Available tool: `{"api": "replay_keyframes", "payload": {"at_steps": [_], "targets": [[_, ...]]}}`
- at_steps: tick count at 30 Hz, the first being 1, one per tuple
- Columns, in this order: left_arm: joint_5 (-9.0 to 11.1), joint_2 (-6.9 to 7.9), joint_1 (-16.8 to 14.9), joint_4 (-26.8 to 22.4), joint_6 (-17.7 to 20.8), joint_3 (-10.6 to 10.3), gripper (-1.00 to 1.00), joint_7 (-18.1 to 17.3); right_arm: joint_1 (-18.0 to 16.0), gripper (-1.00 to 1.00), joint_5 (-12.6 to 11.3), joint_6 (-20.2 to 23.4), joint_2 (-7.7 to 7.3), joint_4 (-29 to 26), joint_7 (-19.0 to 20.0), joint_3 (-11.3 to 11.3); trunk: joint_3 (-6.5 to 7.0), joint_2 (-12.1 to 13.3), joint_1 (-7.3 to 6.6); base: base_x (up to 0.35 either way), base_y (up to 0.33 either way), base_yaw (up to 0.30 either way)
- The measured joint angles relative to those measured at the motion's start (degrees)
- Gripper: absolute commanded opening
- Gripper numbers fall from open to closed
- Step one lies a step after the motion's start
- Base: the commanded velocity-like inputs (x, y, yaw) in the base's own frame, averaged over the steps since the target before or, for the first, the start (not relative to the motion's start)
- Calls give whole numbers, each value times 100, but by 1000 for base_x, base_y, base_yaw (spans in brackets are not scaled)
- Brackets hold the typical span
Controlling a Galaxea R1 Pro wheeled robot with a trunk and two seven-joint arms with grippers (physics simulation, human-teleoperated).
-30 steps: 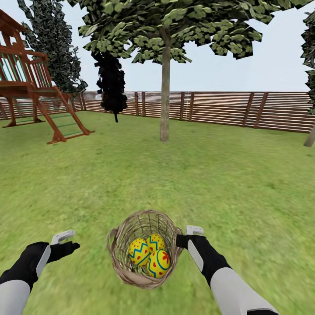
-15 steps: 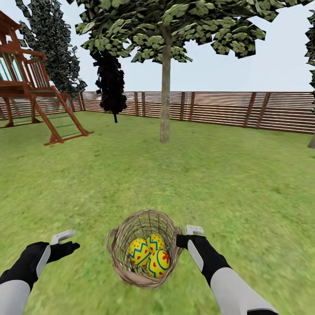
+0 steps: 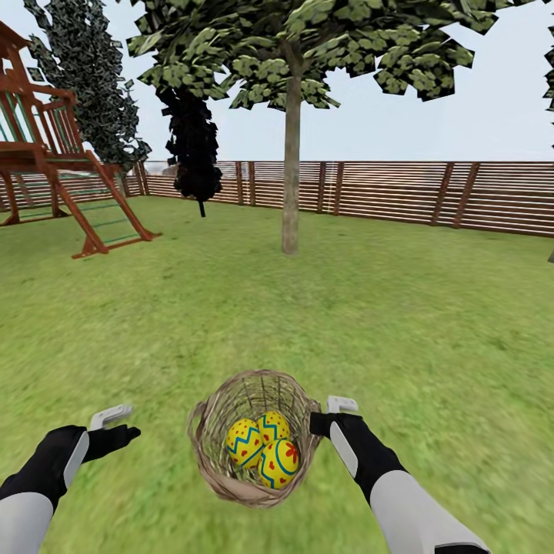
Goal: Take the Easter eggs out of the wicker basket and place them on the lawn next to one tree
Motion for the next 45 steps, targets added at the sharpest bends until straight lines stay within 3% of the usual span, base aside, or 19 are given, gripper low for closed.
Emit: {"api": "replay_keyframes", "payload": {"at_steps": [45], "targets": [[0, 0, 0, 0, 0, 3, 100, 0, 0, -100, 0, 9, 0, -5, 4, -2, 11, 0, 0, 326, 0, -17]]}}
